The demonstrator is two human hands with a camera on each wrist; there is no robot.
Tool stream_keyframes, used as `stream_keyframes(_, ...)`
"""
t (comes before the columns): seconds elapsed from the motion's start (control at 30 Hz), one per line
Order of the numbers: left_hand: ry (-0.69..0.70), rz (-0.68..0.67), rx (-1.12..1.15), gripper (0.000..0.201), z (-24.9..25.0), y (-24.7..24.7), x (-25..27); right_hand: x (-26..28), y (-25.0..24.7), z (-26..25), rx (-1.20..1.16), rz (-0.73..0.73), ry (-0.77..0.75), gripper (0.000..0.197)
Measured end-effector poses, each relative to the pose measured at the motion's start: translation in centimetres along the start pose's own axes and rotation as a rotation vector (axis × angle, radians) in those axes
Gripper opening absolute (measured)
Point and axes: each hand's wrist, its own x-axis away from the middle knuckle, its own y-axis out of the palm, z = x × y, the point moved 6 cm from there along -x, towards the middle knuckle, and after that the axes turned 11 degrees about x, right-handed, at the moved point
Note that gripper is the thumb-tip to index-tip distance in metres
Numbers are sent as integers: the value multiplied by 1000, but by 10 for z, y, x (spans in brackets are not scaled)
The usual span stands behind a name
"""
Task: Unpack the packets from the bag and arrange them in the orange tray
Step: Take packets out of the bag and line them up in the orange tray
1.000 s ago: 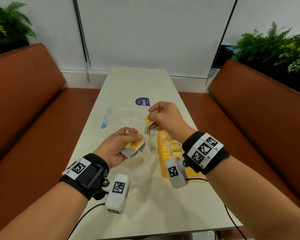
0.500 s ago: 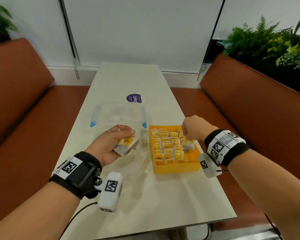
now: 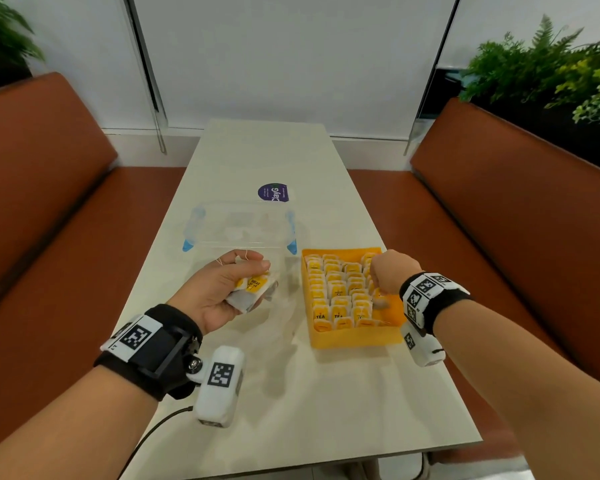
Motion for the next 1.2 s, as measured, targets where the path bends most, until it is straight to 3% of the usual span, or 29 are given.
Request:
stream_keyframes(0.1,-7,17,5,11,0,-1,1,-2,1,1,9,29,22,14)
stream_keyframes(0.23,-19,37,22,9,0,-1,2,-1,1,-1,47,58,32,29)
stream_keyframes(0.43,-14,48,44,7,1,0,4,5,-7,1,87,52,43,34)
stream_keyframes(0.6,-15,52,83,17,2,-2,7,10,-16,-2,74,35,41,13)
stream_keyframes(0.7,-34,52,106,21,1,-4,9,12,-41,-9,-16,123,20,9)
stream_keyframes(0.8,-48,37,109,22,0,-6,9,22,-79,-32,-188,237,-103,14)
stream_keyframes(1.0,-69,-3,143,22,-1,-5,12,73,-154,-105,-559,415,-568,21)
stream_keyframes(1.2,-81,-94,131,25,3,-4,21,78,-163,-135,-547,423,-627,17)
